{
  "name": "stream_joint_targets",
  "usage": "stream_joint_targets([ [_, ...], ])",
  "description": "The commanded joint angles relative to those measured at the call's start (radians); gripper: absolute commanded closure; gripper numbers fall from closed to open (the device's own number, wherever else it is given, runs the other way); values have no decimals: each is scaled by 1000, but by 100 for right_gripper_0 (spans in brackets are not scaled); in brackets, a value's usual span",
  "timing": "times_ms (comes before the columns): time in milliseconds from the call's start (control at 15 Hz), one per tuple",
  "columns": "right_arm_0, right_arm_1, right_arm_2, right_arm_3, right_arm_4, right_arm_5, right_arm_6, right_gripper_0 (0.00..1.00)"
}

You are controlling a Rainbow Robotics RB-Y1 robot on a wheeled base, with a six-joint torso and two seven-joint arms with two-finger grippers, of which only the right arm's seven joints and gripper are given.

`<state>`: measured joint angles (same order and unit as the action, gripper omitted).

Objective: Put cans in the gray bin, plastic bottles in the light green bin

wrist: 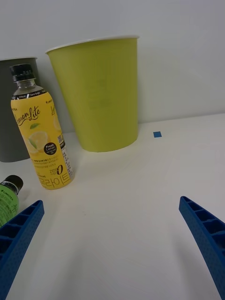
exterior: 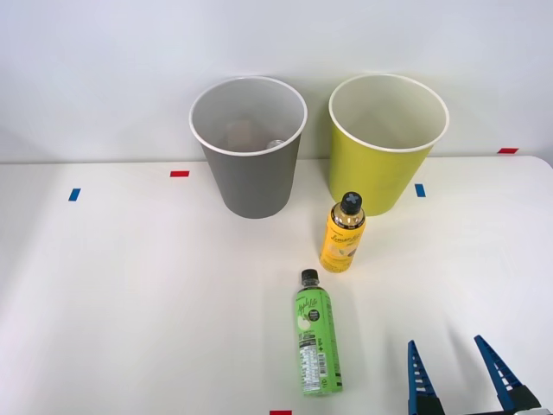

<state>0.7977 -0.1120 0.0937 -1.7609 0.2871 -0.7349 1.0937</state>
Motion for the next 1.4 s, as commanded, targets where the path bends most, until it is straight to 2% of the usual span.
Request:
stream_joint_targets([
  [67, 0, 0, 0, 0, 0, 0, 0, 0],
  [1400, 0, 0, 0, 0, 0, 0, 0, 0],
])
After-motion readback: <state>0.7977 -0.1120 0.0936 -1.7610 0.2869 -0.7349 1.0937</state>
